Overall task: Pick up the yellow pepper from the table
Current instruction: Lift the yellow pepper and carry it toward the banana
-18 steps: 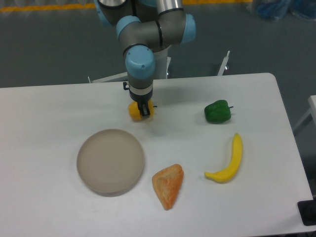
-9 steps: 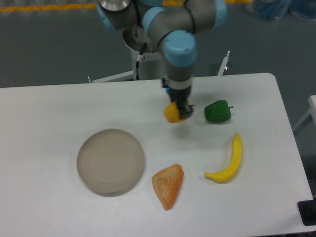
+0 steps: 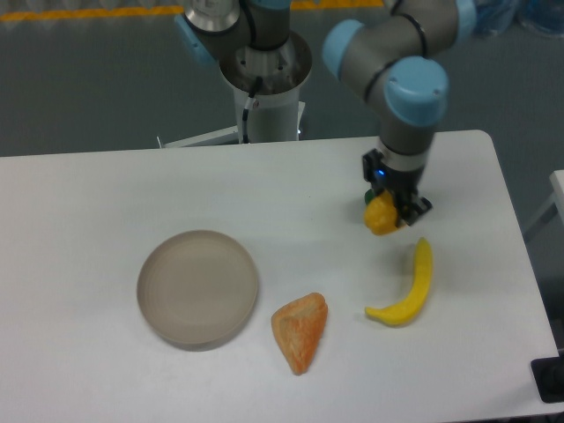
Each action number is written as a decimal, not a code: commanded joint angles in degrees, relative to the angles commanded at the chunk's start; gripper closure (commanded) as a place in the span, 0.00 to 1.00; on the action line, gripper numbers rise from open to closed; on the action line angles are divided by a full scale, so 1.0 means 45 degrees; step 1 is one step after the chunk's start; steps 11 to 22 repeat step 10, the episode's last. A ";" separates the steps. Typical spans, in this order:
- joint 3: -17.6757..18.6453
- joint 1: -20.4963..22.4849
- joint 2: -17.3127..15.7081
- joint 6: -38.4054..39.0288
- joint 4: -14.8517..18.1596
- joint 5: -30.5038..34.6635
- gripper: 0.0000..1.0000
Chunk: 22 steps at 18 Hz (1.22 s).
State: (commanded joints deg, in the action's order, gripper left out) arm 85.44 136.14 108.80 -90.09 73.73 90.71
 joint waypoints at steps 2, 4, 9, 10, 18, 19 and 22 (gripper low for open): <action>-0.0489 0.0000 0.0468 0.0000 0.0178 -0.0332 0.79; -0.0823 0.0000 0.1113 -0.0039 0.0140 -0.0255 0.79; -0.1194 0.0000 0.1232 -0.0078 0.0217 -0.0333 0.79; -0.1195 0.0000 0.1232 -0.0078 0.0218 -0.0314 0.79; -0.1195 0.0000 0.1232 -0.0078 0.0218 -0.0314 0.79; -0.1195 0.0000 0.1232 -0.0078 0.0218 -0.0314 0.79; -0.1195 0.0000 0.1232 -0.0078 0.0218 -0.0314 0.79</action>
